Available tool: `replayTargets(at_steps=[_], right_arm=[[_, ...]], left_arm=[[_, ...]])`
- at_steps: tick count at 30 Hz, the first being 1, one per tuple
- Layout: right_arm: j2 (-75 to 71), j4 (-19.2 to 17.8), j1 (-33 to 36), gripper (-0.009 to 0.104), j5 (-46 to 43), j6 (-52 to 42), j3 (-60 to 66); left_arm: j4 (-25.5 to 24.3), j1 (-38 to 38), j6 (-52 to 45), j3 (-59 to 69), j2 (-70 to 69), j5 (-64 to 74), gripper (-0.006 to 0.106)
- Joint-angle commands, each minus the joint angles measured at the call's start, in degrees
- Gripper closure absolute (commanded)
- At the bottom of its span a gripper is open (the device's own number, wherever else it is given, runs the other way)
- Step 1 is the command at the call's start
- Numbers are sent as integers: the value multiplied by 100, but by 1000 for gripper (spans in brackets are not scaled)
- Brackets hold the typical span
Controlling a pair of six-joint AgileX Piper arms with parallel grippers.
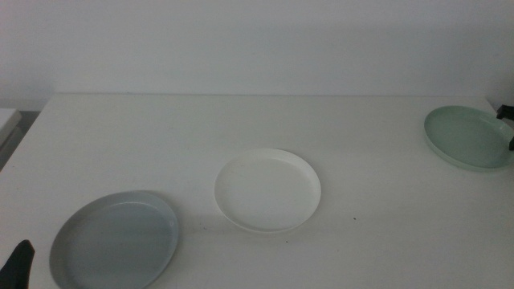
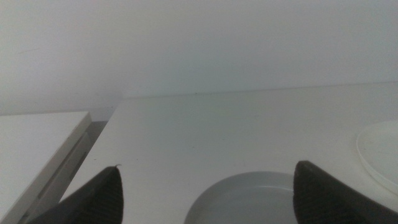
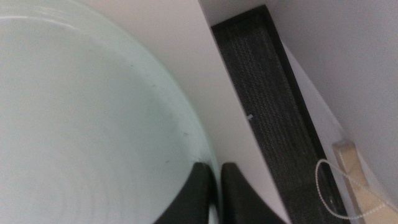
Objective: Stack the three bowls on top of each other.
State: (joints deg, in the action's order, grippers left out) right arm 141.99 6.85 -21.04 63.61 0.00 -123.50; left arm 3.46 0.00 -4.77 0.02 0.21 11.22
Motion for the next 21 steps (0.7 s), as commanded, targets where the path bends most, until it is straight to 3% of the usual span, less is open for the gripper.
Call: replayTargets(at_steps=[1, 8, 11, 14, 21], right_arm=[[-65, 16, 53, 97, 78, -202, -12], [-840, 155, 378, 97, 219, -202, -12], [-1315, 584, 756, 97, 465, -214, -12], [-1720, 831, 1290, 97, 535, -287, -12], [-2193, 676, 3034, 98, 435, -353, 424]], left_arm=[[1, -7, 7, -2, -21, -79, 7], [1, -7, 7, -2, -21, -79, 7], [1, -7, 7, -2, -21, -79, 7], [1, -7, 7, -2, -21, -79, 7], [1, -7, 7, -2, -21, -79, 7]])
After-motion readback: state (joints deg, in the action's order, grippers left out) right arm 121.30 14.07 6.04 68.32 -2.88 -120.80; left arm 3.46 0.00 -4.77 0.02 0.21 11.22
